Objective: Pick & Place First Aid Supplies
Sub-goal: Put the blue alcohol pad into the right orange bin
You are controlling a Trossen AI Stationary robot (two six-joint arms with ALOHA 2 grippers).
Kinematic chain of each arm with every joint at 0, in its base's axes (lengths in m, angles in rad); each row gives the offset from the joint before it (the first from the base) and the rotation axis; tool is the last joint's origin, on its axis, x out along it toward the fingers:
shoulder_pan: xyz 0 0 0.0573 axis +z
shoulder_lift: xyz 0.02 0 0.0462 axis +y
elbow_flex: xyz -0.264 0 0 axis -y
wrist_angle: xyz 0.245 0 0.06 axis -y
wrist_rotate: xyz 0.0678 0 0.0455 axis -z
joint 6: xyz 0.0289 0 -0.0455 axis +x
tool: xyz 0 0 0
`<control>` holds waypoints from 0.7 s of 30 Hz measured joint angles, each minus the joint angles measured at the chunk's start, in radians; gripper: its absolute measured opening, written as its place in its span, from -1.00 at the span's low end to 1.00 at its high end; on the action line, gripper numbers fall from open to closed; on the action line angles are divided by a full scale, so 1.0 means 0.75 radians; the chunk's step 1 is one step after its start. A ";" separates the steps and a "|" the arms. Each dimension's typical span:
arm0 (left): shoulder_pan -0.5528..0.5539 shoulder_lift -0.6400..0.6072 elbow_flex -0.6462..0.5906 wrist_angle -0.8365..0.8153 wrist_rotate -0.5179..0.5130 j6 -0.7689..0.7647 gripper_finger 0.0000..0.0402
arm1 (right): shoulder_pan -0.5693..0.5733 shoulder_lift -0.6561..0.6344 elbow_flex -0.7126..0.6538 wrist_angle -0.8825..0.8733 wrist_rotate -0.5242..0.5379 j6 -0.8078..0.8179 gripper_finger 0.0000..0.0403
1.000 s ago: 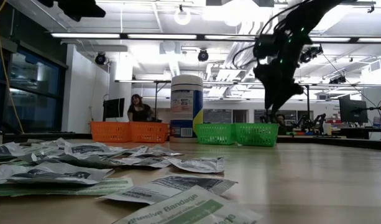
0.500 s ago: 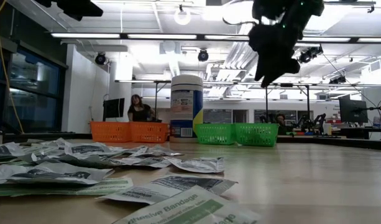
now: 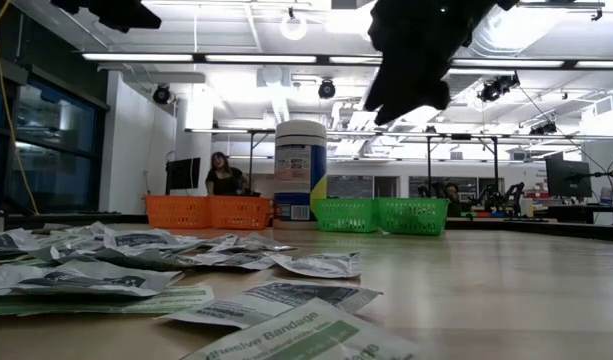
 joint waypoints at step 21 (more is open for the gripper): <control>0.000 -0.084 -0.002 -0.090 -0.158 -0.182 -0.06 | 0.084 0.575 0.000 0.652 -0.121 -0.467 -0.13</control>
